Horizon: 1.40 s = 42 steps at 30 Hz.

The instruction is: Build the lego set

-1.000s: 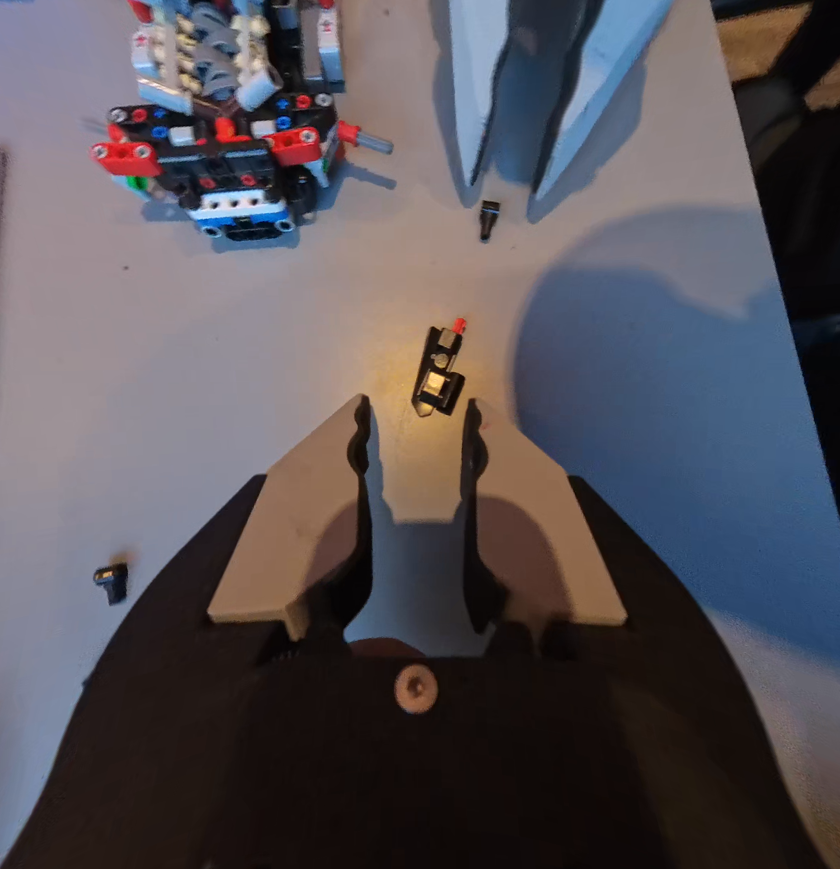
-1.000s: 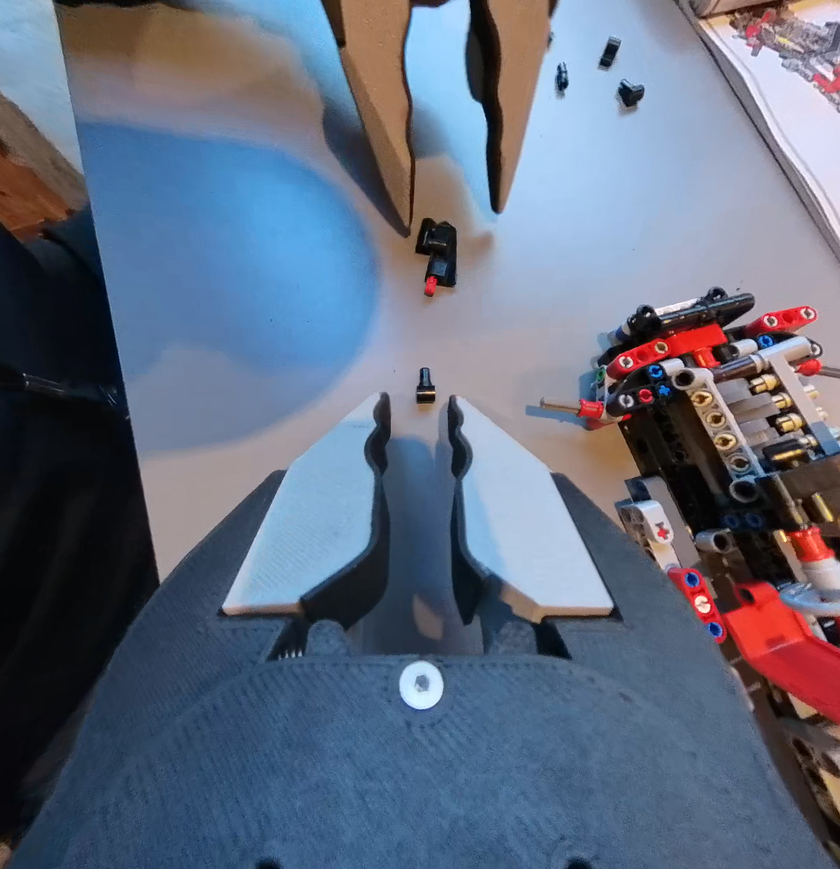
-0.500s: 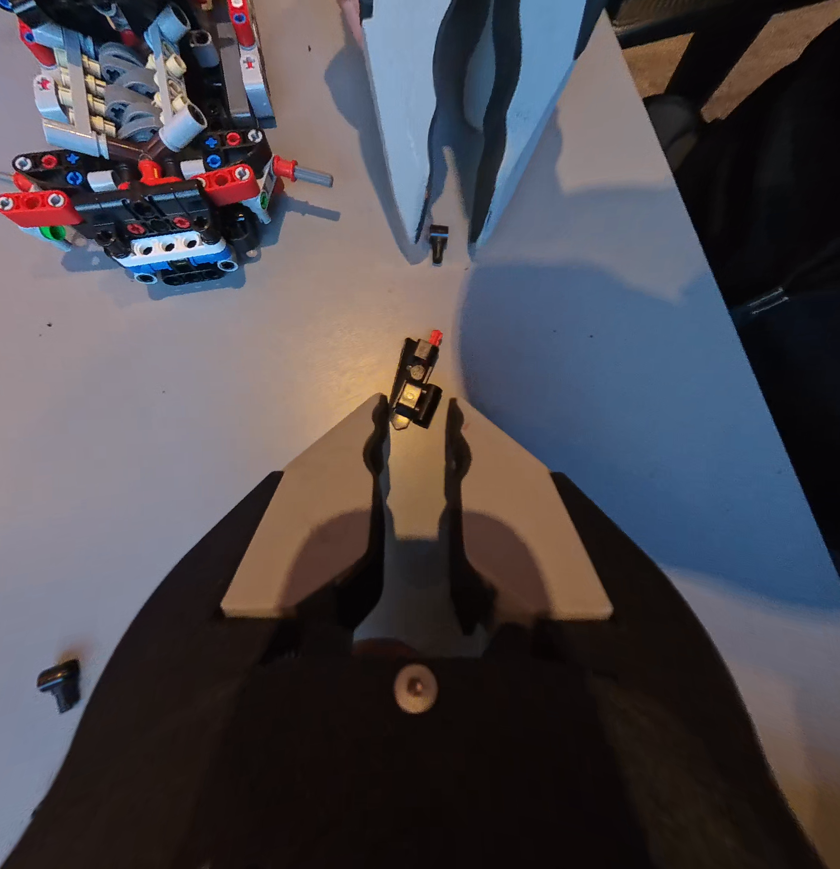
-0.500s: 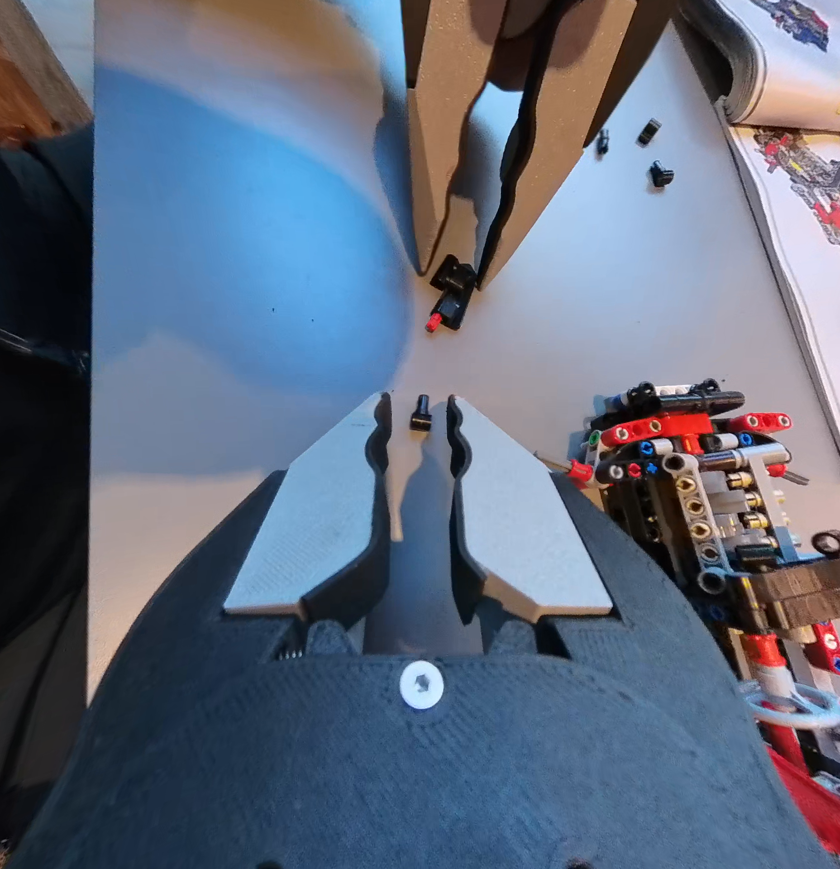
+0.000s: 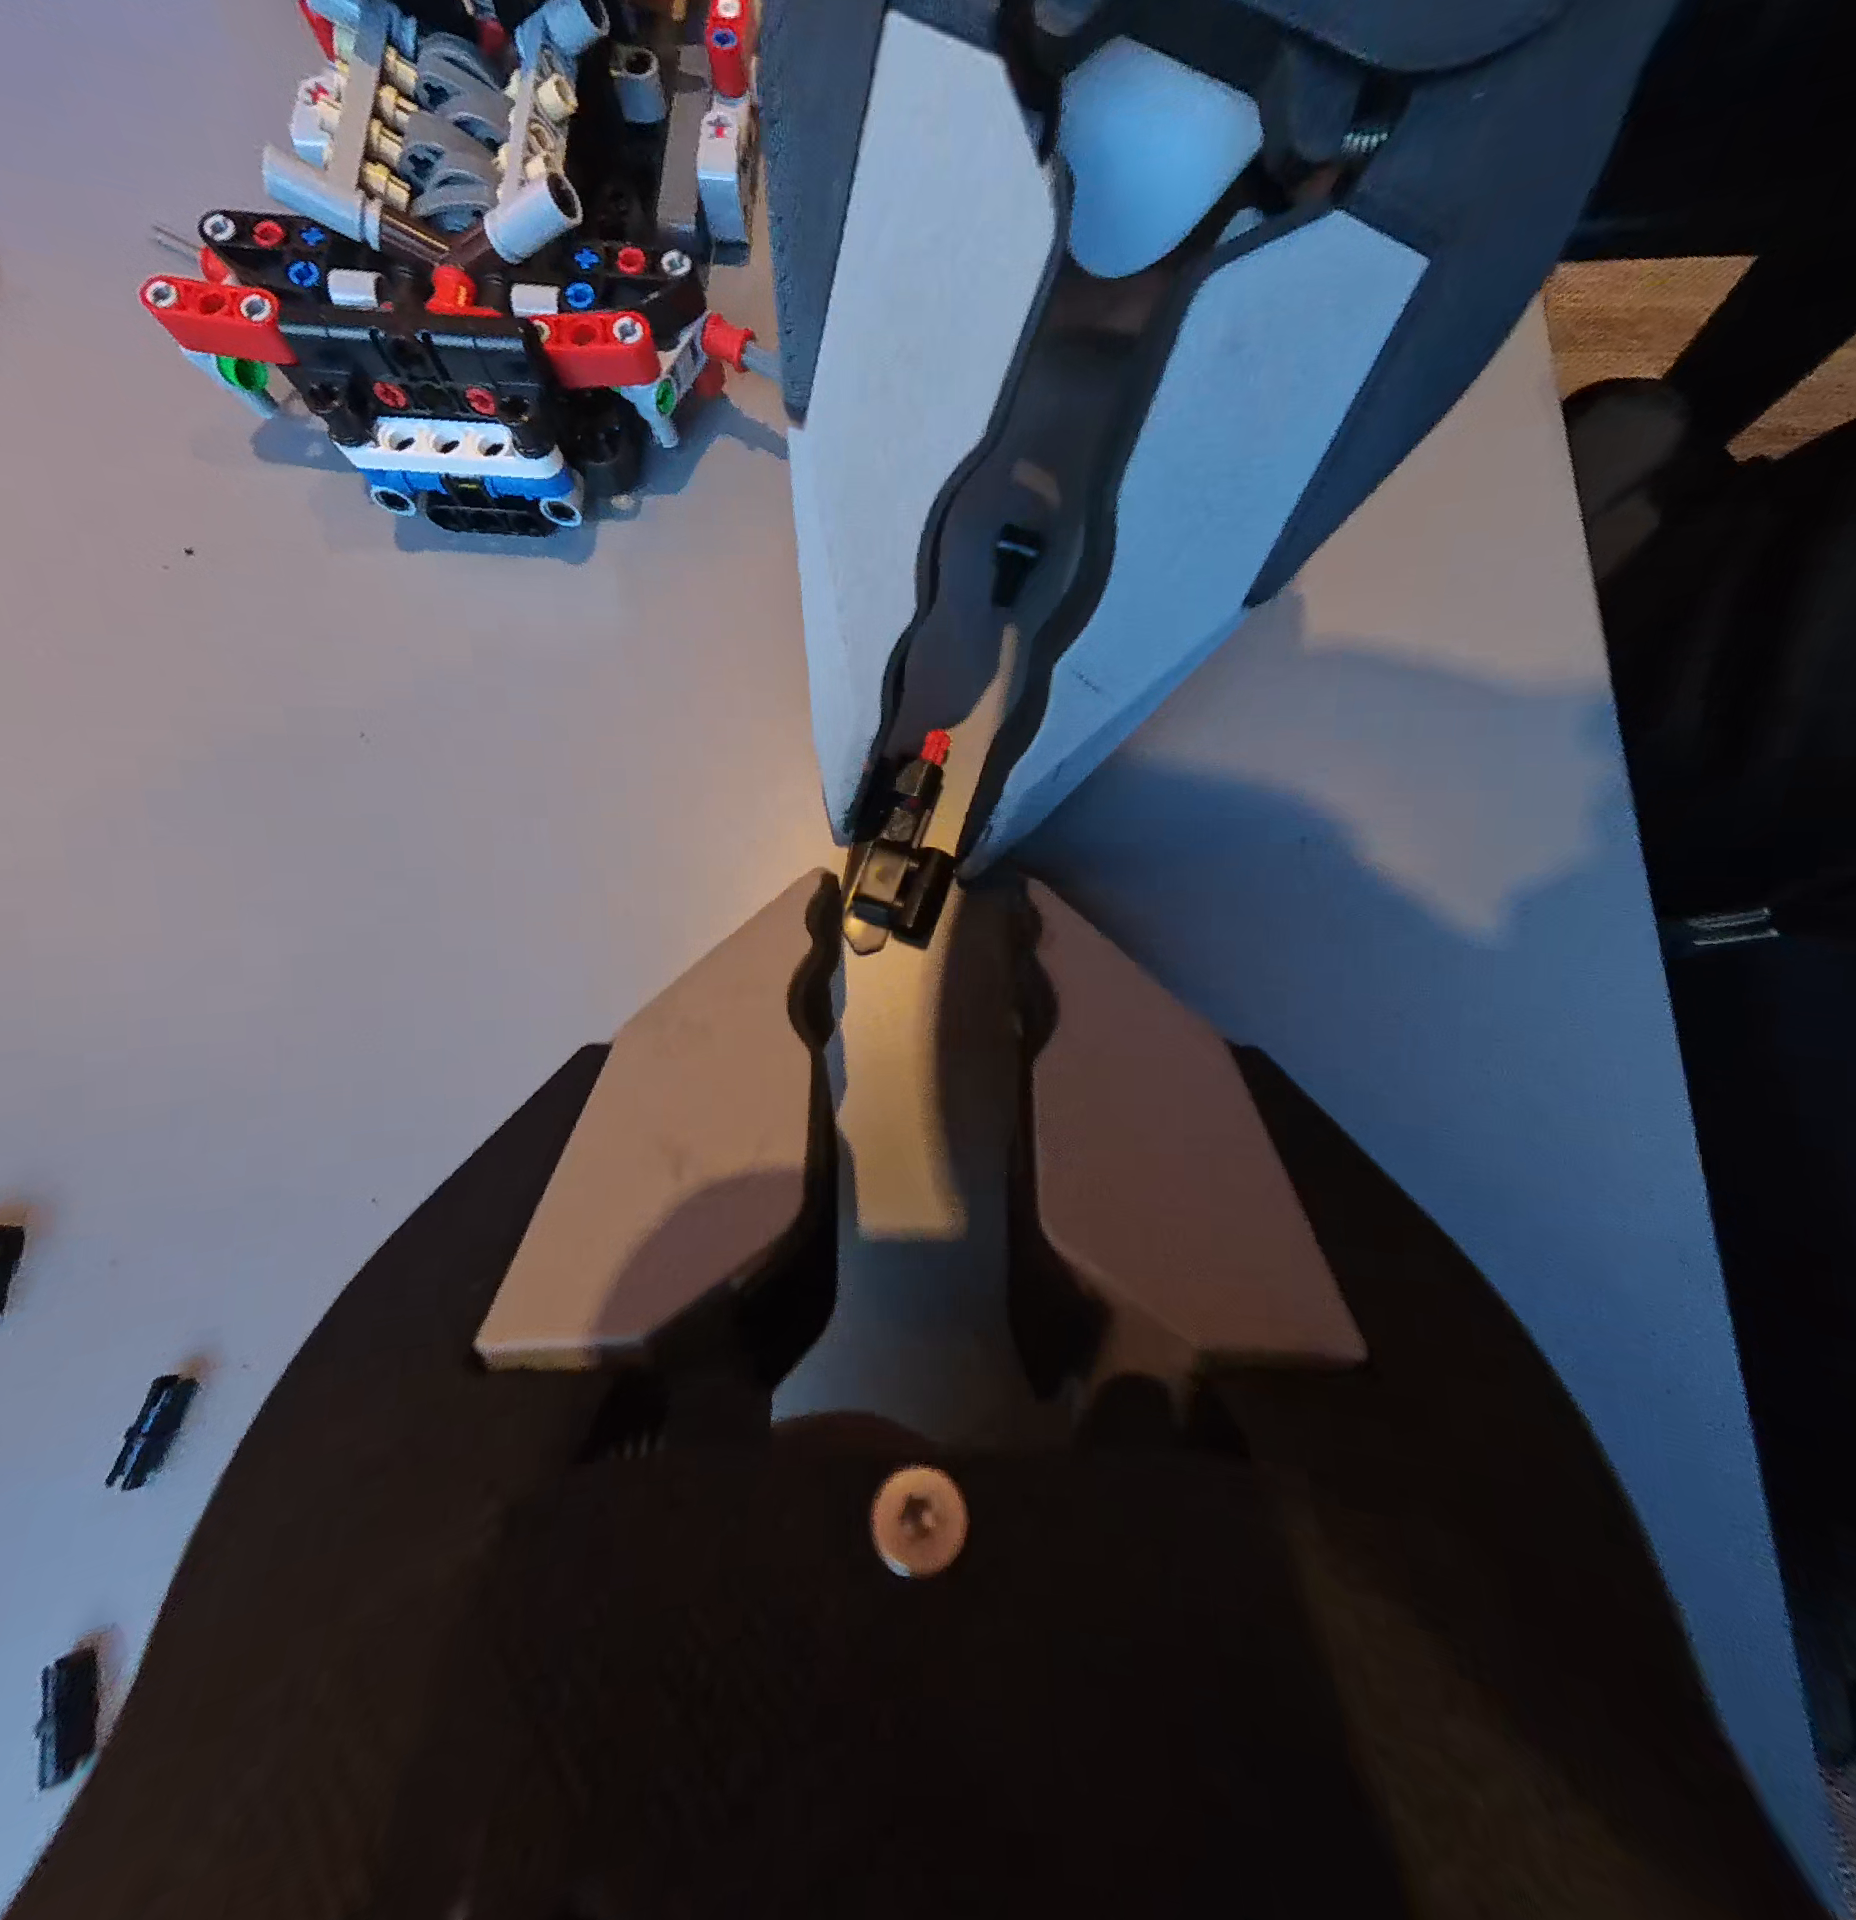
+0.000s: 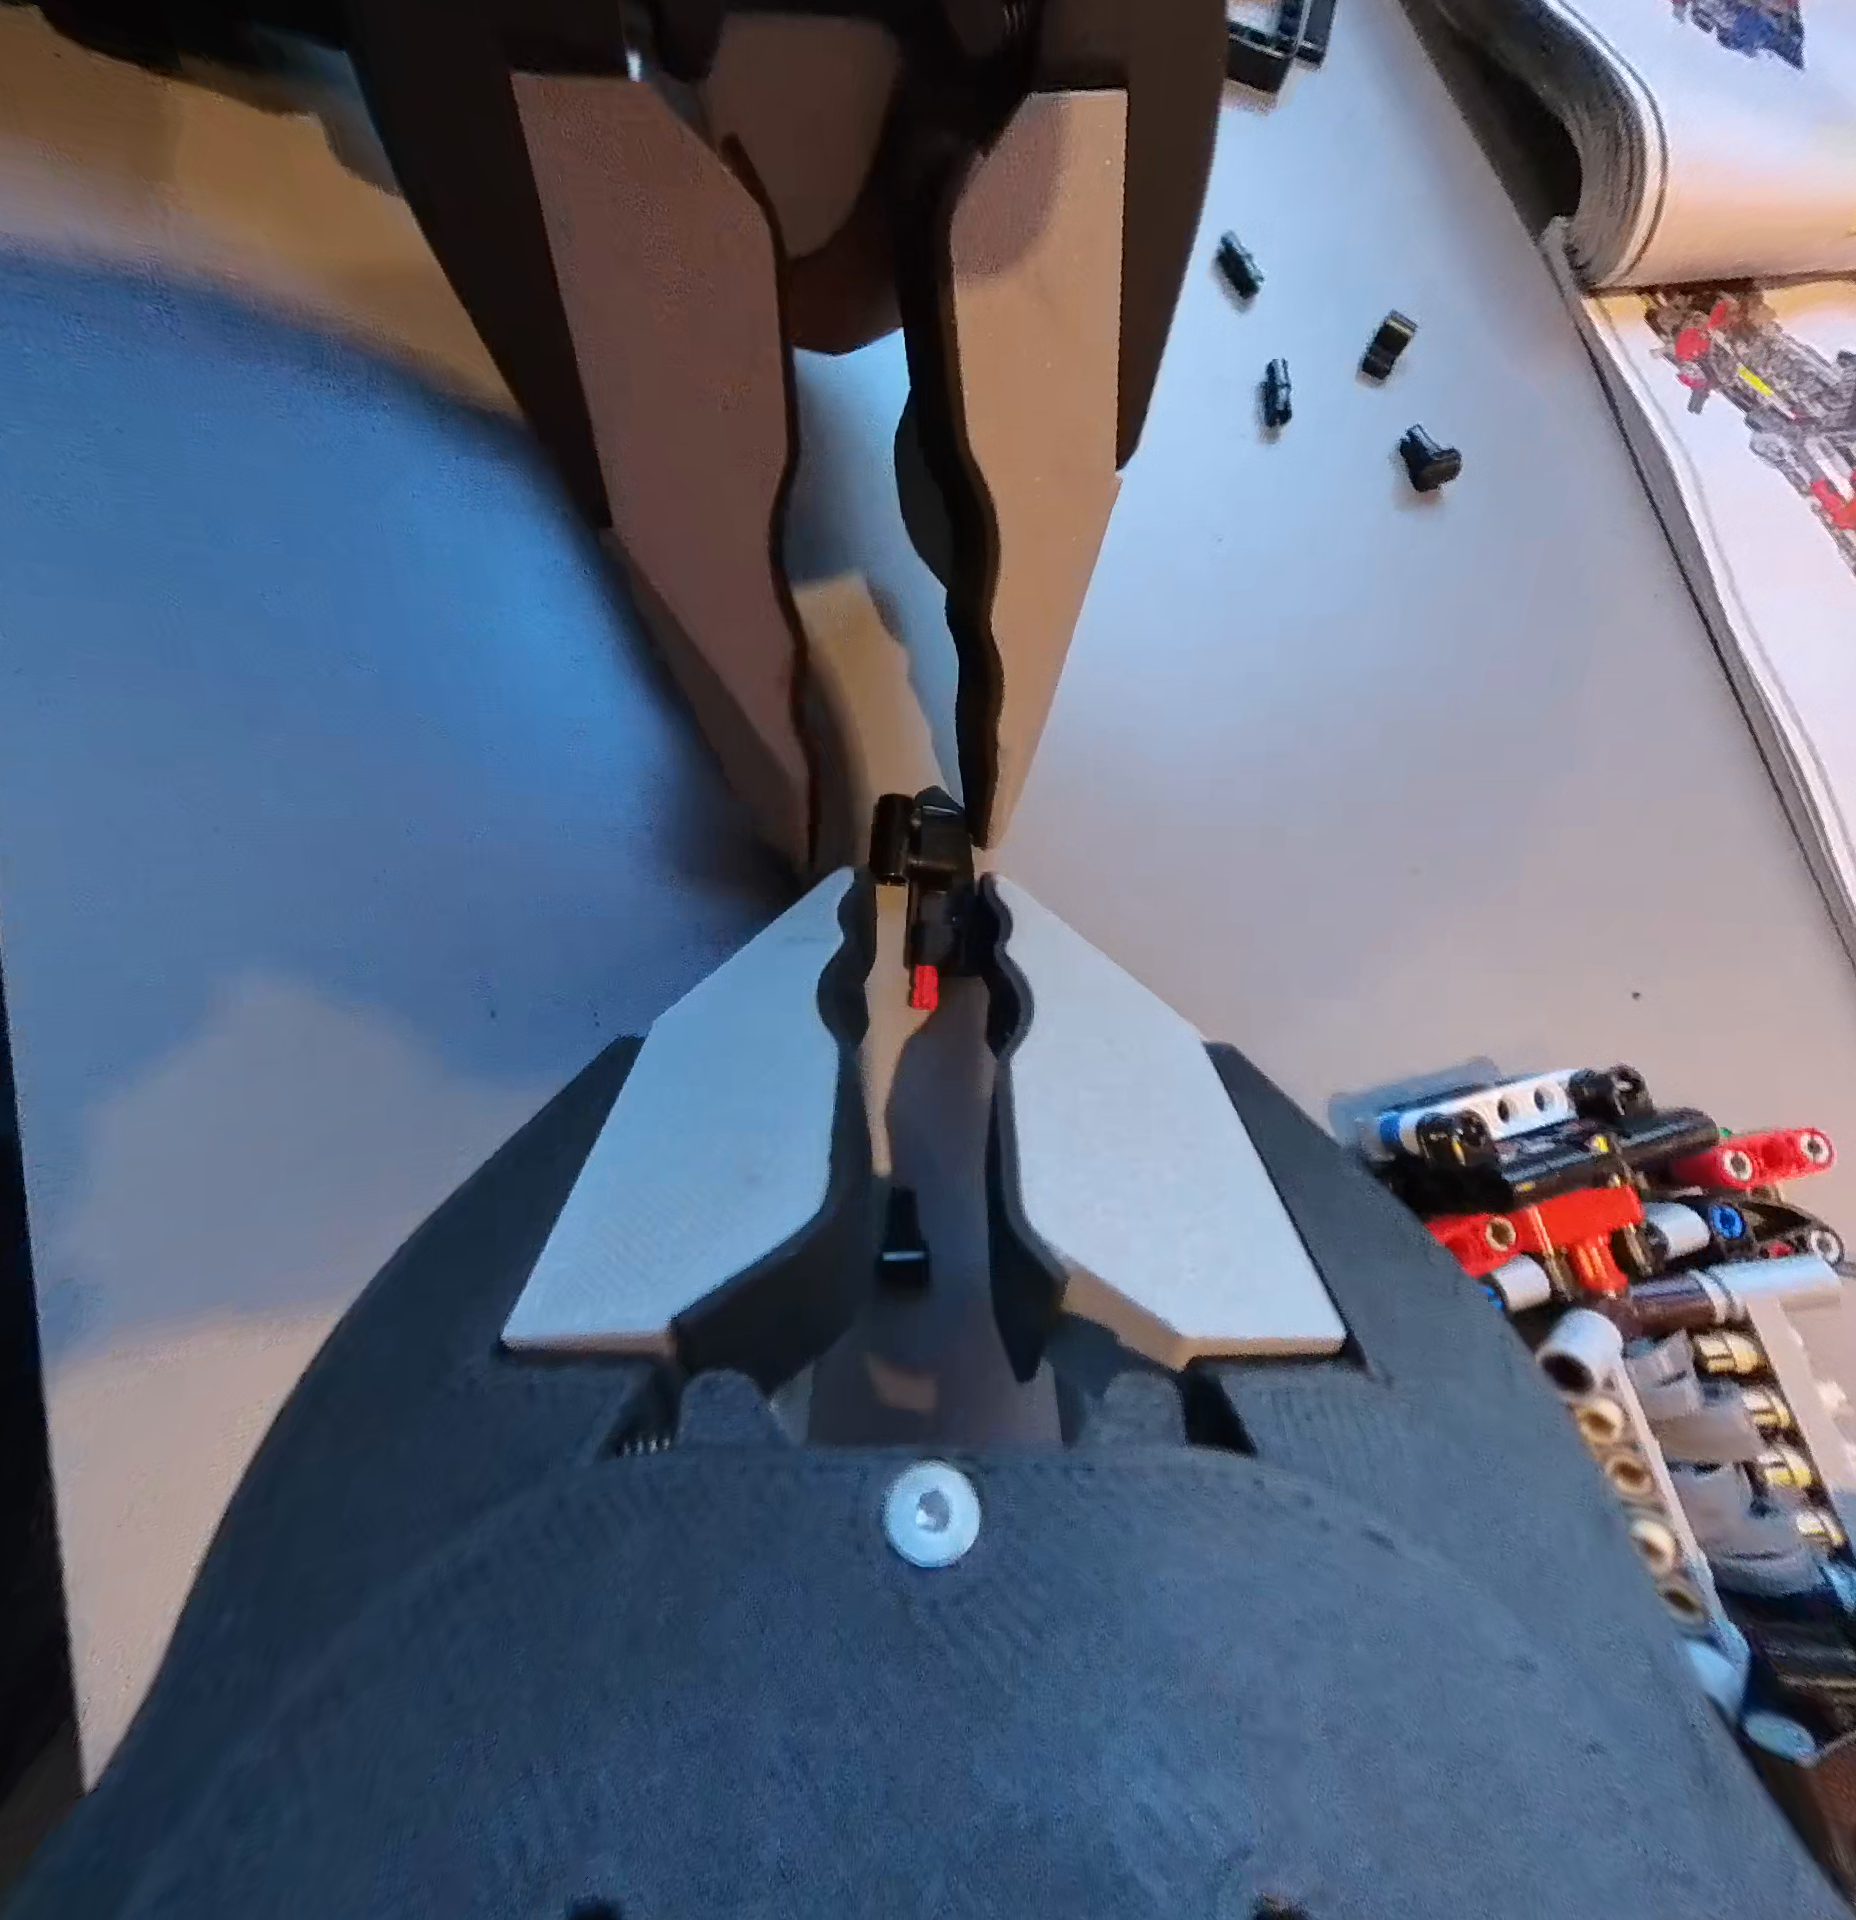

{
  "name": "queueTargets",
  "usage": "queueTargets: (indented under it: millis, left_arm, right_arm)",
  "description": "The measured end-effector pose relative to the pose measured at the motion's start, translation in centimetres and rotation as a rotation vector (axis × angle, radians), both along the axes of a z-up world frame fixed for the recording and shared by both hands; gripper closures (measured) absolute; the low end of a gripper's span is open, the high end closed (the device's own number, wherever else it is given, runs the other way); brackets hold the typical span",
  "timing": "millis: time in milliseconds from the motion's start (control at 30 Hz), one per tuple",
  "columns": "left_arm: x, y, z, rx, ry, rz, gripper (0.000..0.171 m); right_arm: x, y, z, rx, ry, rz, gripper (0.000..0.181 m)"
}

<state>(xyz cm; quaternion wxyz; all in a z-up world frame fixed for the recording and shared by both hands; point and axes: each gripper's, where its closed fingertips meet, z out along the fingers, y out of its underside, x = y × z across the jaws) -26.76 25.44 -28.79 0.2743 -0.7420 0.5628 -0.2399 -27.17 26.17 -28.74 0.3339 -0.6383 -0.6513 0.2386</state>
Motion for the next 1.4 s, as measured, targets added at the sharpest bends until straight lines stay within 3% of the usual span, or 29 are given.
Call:
queueTargets:
  millis: [200, 700, 1167, 1400]
  left_arm:
    - [-1.1, -0.1, 0.0, -0.007, -0.026, -0.015, 0.145]
    - [-0.7, 0.2, 0.0, 0.001, -0.063, -0.045, 0.158]
    - [-0.6, 0.2, -0.1, -0.041, -0.068, -0.026, 0.159]
    - [-0.7, 0.2, -0.1, -0.070, -0.075, -0.013, 0.159]
  right_arm:
    - [-0.5, -0.3, 0.4, -0.024, 0.024, 0.024, 0.161]
    - [-0.8, -0.5, 0.0, -0.102, 0.007, 0.057, 0.169]
    - [-0.8, -0.5, 0.0, -0.212, -0.005, 0.084, 0.169]
    - [-0.8, -0.6, 0.0, -0.171, -0.002, 0.090, 0.169]
